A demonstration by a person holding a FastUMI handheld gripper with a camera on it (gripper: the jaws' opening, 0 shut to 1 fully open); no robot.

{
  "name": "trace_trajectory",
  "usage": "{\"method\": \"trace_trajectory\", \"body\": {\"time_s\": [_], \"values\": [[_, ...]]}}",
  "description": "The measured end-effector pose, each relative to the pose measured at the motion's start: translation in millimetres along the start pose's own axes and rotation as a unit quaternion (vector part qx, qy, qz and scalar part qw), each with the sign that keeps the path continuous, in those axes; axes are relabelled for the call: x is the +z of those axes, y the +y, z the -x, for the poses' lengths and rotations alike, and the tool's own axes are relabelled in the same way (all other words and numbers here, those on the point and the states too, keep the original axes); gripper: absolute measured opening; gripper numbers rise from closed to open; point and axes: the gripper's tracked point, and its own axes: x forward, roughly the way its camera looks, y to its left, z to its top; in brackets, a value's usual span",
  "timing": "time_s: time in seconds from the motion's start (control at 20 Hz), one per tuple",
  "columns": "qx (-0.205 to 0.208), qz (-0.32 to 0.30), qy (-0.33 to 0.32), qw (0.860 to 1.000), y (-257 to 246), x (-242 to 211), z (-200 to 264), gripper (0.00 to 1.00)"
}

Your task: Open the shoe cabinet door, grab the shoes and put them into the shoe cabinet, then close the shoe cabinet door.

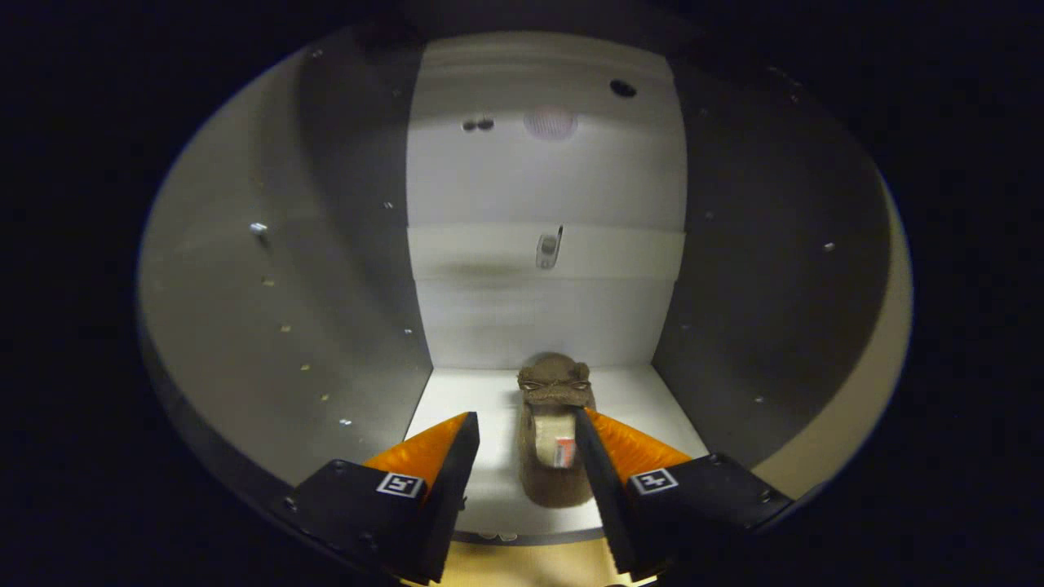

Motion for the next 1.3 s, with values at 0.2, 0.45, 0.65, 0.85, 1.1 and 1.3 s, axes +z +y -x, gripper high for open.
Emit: {"method": "trace_trajectory", "body": {"time_s": [0.2,0.45,0.65,0.85,1.1,1.3], "values": [[0.031,-0.009,-0.055,0.998,5.8,15.7,84.5,0.86],[0.038,-0.010,-0.129,0.991,-8.3,27.6,199.2,0.99],[0.037,-0.027,-0.166,0.985,-37.1,23.1,280.6,0.99],[0.014,-0.045,-0.173,0.984,-72.6,11.3,348.5,0.99],[-0.027,-0.041,-0.165,0.985,-132.3,-15.1,410.7,0.99],[-0.058,-0.045,-0.165,0.984,-181.6,-31.2,435.1,0.99]]}}
